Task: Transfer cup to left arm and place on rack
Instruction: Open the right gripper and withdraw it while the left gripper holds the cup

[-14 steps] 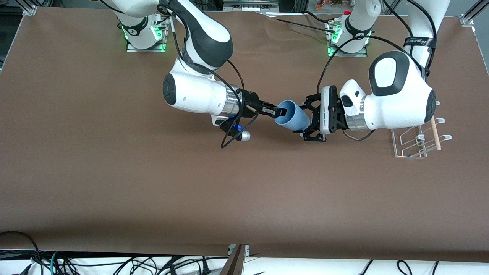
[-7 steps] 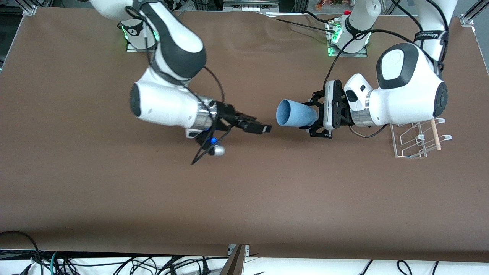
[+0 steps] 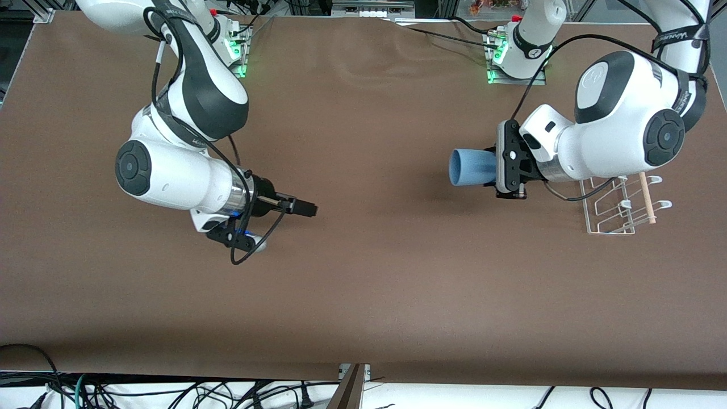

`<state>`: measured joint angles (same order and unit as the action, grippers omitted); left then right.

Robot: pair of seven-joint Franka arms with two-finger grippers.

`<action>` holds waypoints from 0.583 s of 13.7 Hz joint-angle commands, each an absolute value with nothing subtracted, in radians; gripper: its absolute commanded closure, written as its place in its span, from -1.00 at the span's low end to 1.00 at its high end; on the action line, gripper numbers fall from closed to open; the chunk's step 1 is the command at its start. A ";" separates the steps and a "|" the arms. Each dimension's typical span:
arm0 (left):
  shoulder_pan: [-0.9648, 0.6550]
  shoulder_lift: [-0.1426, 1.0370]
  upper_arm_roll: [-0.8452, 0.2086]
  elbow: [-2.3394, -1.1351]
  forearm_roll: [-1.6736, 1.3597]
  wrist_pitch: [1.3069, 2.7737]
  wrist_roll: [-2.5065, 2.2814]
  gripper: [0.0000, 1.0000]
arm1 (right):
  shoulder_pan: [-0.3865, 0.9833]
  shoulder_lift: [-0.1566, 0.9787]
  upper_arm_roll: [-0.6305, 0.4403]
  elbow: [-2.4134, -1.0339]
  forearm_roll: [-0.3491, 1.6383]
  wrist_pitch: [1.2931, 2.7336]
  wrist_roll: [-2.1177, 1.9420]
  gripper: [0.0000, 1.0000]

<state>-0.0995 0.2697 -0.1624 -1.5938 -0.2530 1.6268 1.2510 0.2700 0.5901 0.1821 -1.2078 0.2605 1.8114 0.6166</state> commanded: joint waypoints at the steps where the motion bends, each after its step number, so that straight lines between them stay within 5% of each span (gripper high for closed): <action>1: -0.109 0.276 -0.170 -1.536 -0.047 1.519 1.123 1.00 | 0.246 0.536 0.186 -1.247 0.084 1.758 0.563 -1.00; 8: -0.176 0.305 -0.179 -1.542 0.417 1.266 0.893 1.00 | 0.091 0.312 0.132 -1.442 -0.075 1.753 0.185 -1.00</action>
